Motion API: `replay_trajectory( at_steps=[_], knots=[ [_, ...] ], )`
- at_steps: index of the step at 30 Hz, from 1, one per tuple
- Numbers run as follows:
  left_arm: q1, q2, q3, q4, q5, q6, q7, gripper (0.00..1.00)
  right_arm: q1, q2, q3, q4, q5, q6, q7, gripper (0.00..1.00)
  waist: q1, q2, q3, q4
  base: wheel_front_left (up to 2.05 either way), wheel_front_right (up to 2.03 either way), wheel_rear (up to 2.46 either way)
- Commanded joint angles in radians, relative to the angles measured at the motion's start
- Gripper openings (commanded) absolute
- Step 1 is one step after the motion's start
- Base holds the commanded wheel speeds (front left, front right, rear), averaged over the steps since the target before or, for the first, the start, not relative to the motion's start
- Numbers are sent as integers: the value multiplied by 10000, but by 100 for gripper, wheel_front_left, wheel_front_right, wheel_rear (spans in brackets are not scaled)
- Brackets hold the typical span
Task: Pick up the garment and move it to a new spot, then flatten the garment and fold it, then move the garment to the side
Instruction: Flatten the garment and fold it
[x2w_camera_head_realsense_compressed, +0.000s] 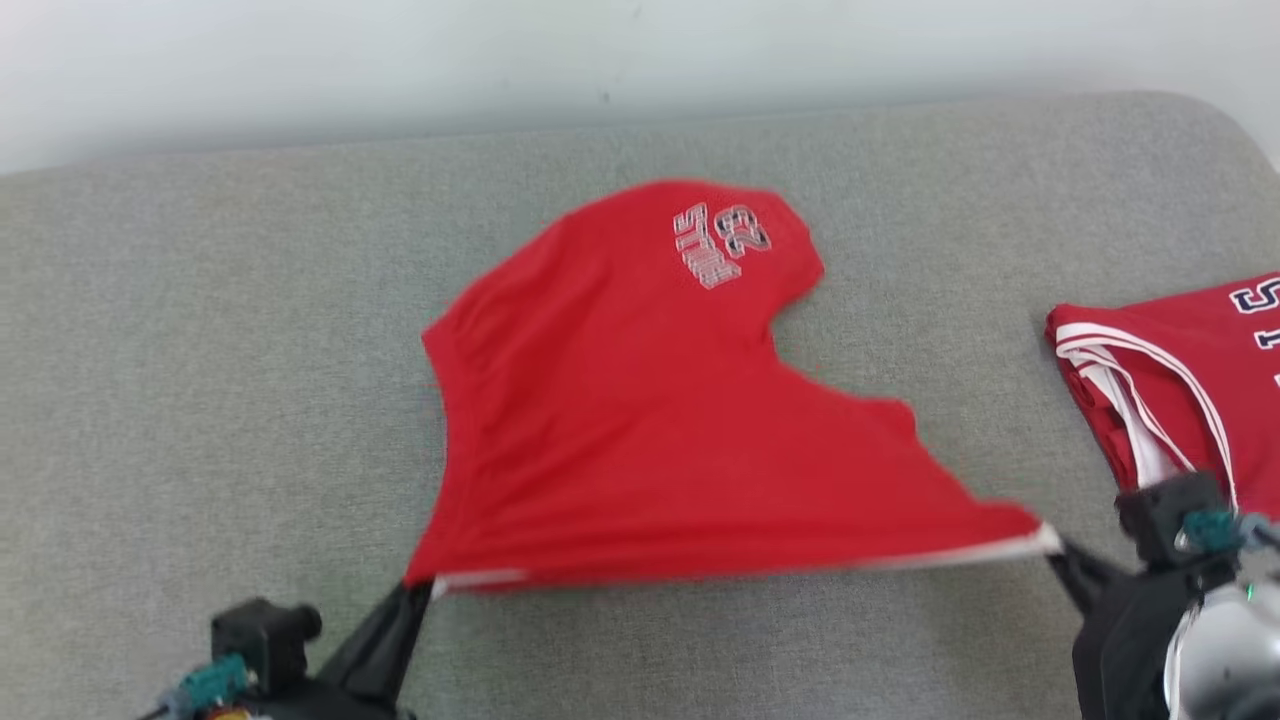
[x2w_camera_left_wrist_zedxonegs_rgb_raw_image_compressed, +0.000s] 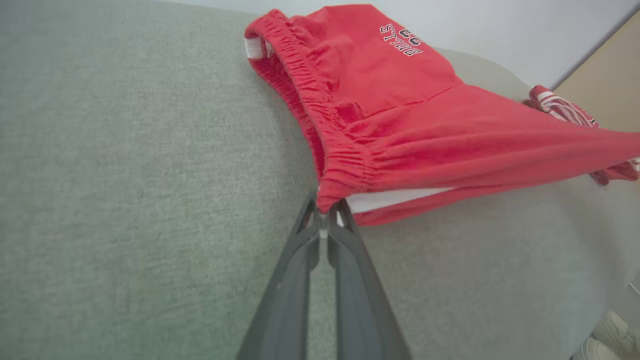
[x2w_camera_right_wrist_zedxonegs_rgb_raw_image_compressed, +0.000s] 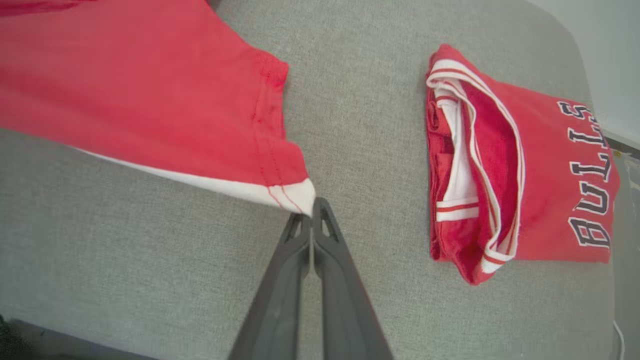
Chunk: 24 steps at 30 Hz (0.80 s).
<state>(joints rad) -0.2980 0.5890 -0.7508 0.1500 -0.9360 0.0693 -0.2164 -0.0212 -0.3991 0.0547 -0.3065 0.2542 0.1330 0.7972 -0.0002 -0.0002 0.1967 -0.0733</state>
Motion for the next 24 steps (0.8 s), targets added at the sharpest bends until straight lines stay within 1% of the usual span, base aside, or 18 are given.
replay_trajectory(
  at_steps=[1,3,4,7,11,13,15,17,20,22,24],
  knots=[
    [222,228,-9,39,9,210,147,0,280,-47,-208,-54,4,-49,274,0,2,2,-118,74,0,0,0],
    [434,317,-119,-91,-6,375,336,0,599,-8,-370,-275,53,-50,670,0,2,2,-192,125,0,0,0],
    [532,322,-122,-163,-69,391,346,0,725,30,-456,-387,60,-50,772,0,2,2,-238,153,0,0,0],
    [712,276,-66,-362,-176,391,196,0,900,158,-623,-664,49,-49,700,0,2,2,-365,206,0,0,0],
    [638,10,188,-647,-334,187,-94,0,523,353,-614,-873,134,-49,-171,0,2,2,-511,225,0,0,0],
    [456,-98,404,-803,-433,45,-197,0,173,292,-524,-827,47,-46,-712,0,2,2,-580,212,0,0,0],
    [106,-214,651,-968,-631,-181,-243,0,-412,210,-441,-741,-29,-44,-1329,0,2,2,-624,200,0,0,0],
    [-385,-243,826,-1051,-744,-453,-210,0,-1147,-23,-300,-614,-137,-43,-1892,0,2,2,-657,191,0,0,0],
    [-1574,-231,1049,-1108,-814,-819,191,0,-2524,-411,-43,-162,-153,-41,-2511,0,2,2,-632,150,0,0,0],
    [-2532,-303,1232,-1081,-927,-1020,544,0,-3536,-612,216,352,-39,-41,-2739,0,2,2,-558,104,0,0,0],
    [-3513,-297,1397,-912,-843,-1118,903,0,-4592,-760,535,929,54,-41,-2909,0,2,2,-444,35,0,0,0]
  ],
)
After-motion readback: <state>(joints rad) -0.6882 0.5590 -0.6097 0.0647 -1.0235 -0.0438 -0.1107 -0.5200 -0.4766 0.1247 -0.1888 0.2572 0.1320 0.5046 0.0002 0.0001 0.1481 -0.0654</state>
